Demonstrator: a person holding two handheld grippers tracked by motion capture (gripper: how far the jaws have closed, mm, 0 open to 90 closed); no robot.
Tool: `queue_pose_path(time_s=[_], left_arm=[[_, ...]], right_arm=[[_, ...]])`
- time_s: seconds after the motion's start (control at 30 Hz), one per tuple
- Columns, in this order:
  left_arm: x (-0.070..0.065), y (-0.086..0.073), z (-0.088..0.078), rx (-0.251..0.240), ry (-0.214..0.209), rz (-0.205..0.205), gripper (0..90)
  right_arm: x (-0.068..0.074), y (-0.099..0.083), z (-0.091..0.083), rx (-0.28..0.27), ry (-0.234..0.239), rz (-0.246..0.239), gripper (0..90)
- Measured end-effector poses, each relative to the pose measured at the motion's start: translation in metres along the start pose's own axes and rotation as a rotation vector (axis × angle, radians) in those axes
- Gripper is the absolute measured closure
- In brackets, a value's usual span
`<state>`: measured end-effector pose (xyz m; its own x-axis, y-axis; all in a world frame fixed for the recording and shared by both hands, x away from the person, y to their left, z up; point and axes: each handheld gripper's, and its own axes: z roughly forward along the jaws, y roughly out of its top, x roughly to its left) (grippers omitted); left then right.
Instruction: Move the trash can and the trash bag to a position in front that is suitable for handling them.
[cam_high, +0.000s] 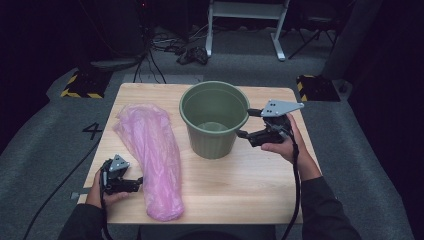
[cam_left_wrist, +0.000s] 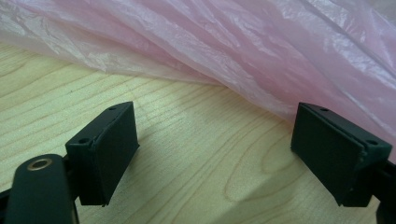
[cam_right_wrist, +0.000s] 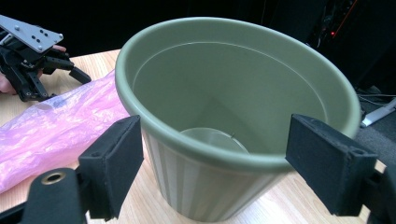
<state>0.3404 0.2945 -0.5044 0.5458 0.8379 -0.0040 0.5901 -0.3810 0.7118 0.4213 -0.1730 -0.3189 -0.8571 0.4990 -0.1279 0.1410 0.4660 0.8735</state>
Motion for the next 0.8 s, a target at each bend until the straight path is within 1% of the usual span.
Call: queue_pose_path(time_s=[0.17, 0.23, 0.33, 0.37, 0.4, 0.43, 0.47, 0.53, 0.6, 0.73, 0.8], left_arm=[[0.0, 0.0, 0.0, 0.0, -0.001, 0.001, 14.4], [0.0, 0.0, 0.0, 0.0, 0.0, 0.001, 14.4], [0.0, 0.0, 0.0, -0.001, 0.0, 0.002, 14.4], [0.0, 0.0, 0.0, 0.0, 0.0, 0.002, 14.4], [0.0, 0.0, 0.0, 0.0, 0.0, 0.001, 14.4], [0.0, 0.0, 0.0, 0.0, -0.001, 0.002, 14.4], [0.0, 0.0, 0.0, 0.0, -0.001, 0.002, 14.4], [0.0, 0.0, 0.0, 0.0, 0.0, 0.002, 14.4], [0.0, 0.0, 0.0, 0.0, 0.0, 0.002, 14.4], [0.0, 0.0, 0.0, -0.001, 0.0, 0.002, 14.4], [0.0, 0.0, 0.0, -0.001, 0.0, 0.002, 14.5]], right_arm=[[0.002, 0.007, 0.012, 0.022, 0.033, -0.011, 19.0], [0.003, 0.01, 0.017, 0.031, 0.034, -0.017, 19.1], [0.004, 0.012, 0.026, 0.046, 0.056, -0.014, 19.1], [0.005, 0.013, 0.029, 0.055, 0.063, -0.011, 19.2], [0.005, 0.014, 0.033, 0.062, 0.06, -0.006, 19.9], [0.006, 0.014, 0.037, 0.071, 0.053, 0.004, 18.6], [0.006, 0.015, 0.04, 0.079, 0.065, 0.016, 18.7], [0.009, 0.016, 0.046, 0.089, 0.093, 0.016, 19.8], [0.012, 0.018, 0.053, 0.118, 0.117, 0.005, 22.3], [0.018, 0.02, 0.064, 0.163, 0.145, -0.001, 27.7], [0.02, 0.021, 0.068, 0.176, 0.16, -0.011, 36.8]])
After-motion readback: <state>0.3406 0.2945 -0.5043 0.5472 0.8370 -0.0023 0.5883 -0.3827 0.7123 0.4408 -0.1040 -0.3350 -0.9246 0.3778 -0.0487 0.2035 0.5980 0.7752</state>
